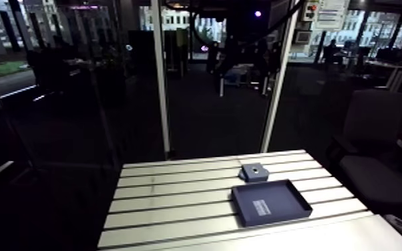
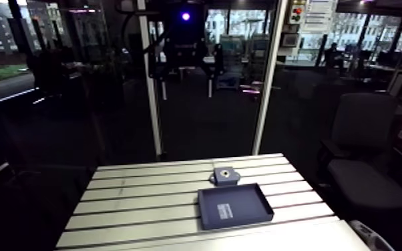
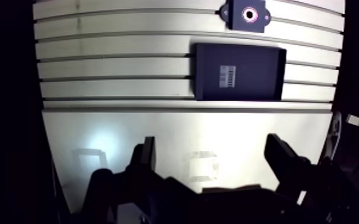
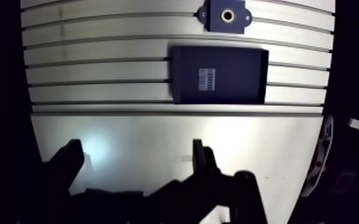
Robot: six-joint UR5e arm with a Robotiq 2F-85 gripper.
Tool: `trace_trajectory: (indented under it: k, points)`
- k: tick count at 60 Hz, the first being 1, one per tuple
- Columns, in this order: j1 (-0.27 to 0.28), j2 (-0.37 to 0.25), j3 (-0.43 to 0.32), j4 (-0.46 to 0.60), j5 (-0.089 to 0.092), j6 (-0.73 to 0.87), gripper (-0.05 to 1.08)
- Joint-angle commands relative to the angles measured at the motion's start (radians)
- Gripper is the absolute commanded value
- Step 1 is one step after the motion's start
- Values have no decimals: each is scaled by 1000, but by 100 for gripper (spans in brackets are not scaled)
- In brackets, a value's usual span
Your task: Pick up the bearing and press it into the housing until flush.
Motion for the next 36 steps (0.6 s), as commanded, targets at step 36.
trace_trajectory:
  k: [36]
  points:
    - [-8, -10, 9, -4, 3, 0, 1]
